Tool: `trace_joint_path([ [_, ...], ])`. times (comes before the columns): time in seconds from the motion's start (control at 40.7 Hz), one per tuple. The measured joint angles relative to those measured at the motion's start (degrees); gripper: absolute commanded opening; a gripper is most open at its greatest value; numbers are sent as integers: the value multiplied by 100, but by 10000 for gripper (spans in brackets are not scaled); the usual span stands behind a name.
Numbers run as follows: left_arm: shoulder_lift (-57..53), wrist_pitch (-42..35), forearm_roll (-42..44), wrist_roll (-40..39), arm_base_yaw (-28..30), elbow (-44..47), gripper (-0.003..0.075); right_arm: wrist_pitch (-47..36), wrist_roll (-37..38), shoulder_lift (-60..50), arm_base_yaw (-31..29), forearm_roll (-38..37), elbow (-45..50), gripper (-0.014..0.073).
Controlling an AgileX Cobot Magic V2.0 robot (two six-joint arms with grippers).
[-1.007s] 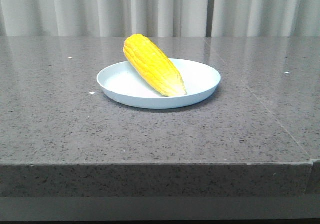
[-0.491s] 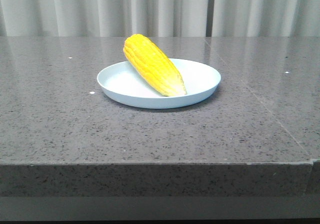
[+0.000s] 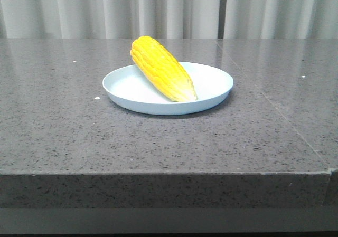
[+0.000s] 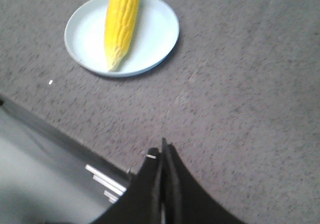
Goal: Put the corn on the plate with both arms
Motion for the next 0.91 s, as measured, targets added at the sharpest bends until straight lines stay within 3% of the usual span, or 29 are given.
trace_joint_path([
  [0.491,0,0,0,0,0,0,-20,-4026,0,-2678,-2499,23,3635,-67],
  [0.737,0,0,0,0,0,0,-20,-5503,0,-2850,-2820,23,4804,-67],
  [0.909,0,0,0,0,0,0,-20,-5734,0,-2850,-2829,23,4884,-67],
])
